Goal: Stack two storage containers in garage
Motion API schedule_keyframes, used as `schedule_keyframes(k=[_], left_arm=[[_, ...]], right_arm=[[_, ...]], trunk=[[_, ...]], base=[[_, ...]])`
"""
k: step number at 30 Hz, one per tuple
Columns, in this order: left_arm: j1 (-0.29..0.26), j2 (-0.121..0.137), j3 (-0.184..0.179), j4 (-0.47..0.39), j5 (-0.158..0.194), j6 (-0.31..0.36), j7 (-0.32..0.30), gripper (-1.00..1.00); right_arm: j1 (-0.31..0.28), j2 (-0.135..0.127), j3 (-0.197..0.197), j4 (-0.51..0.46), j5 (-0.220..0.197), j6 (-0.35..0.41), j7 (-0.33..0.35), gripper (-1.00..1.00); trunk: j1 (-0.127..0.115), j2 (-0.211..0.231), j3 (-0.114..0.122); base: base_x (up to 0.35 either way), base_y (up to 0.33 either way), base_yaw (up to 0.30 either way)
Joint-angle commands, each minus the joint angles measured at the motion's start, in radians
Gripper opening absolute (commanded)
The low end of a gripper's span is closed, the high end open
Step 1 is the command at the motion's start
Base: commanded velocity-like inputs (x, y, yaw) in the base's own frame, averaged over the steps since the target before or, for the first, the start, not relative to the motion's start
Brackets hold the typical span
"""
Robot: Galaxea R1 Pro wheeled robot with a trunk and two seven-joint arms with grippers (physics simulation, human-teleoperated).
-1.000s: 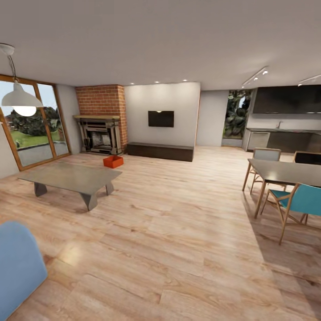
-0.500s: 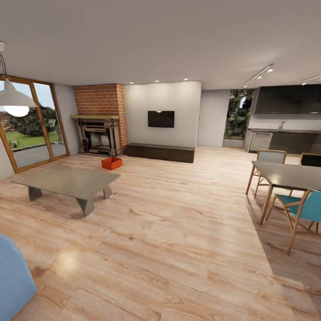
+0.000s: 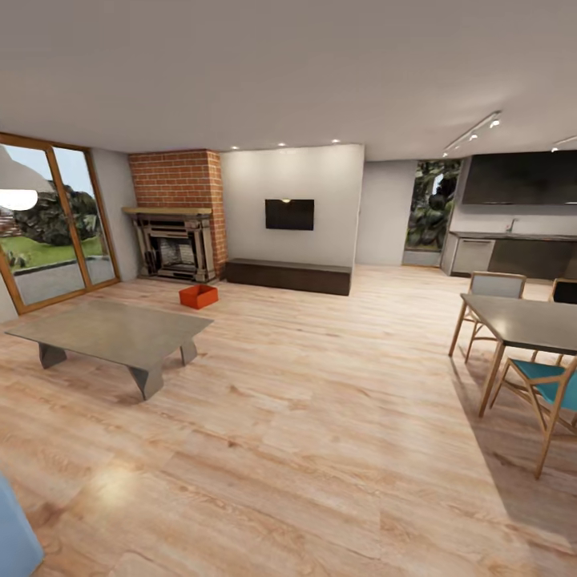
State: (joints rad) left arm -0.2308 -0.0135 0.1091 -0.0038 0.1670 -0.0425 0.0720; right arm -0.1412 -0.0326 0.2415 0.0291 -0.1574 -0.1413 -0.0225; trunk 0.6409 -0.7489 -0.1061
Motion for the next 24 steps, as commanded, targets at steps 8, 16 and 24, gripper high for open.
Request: schedule_keyframes(k=[8,16,24], left_arm=[[-0.001,0.0,0.008,0.001,0.002,-0.003,0.002,1.0],[-0.001,0.0,0.008,0.001,0.002,-0.003,0.002,1.0],[-0.001,0.0,0.008,0.001,0.002,-0.003,0.002,1.0]], right_arm=[[-0.001,0.0,0.009,0.003,-0.01,-0.006,-0.001,1.0],[-0.001,0.0,0.009,0.003,-0.01,-0.006,-0.001,1.0],[-0.001,0.0,0.009,0.003,-0.01,-0.006,-0.001,1.0]], trunk=[[0.001,-0.001,-0.002],[0.001,-0.001,-0.002],[0.001,-0.001,-0.002]], base=[[0.334,0.0,0.0],[0.334,0.0,0.0],[0.334,0.0,0.0]])
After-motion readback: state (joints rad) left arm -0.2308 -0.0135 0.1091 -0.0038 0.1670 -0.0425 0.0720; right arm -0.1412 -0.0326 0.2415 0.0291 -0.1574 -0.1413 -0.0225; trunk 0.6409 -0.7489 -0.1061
